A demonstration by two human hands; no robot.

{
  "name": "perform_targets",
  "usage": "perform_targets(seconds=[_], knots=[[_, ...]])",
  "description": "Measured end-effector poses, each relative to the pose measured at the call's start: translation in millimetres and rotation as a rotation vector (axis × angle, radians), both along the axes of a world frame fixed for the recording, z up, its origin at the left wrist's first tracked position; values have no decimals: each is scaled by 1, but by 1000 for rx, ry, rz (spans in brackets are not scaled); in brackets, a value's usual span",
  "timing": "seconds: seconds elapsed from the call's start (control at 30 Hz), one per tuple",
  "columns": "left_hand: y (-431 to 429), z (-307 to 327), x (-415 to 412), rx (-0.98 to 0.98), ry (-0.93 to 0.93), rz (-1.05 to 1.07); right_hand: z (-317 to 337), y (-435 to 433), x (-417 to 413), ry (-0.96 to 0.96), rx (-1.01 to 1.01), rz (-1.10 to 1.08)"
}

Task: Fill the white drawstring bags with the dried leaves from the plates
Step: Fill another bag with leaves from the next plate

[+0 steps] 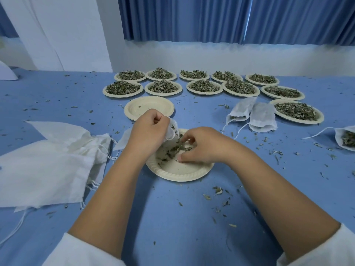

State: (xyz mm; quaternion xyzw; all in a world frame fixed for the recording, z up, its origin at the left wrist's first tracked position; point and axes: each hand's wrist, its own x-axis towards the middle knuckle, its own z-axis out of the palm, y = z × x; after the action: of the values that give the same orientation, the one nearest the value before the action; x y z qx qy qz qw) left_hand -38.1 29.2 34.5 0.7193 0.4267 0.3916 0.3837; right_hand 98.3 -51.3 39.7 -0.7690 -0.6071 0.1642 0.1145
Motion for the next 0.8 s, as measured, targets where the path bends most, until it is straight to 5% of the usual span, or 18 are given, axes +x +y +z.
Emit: perform_targets(seconds=[0.8], knots=[[2,4,-3,5,-57,81,-26,11,-28,68,269,52]])
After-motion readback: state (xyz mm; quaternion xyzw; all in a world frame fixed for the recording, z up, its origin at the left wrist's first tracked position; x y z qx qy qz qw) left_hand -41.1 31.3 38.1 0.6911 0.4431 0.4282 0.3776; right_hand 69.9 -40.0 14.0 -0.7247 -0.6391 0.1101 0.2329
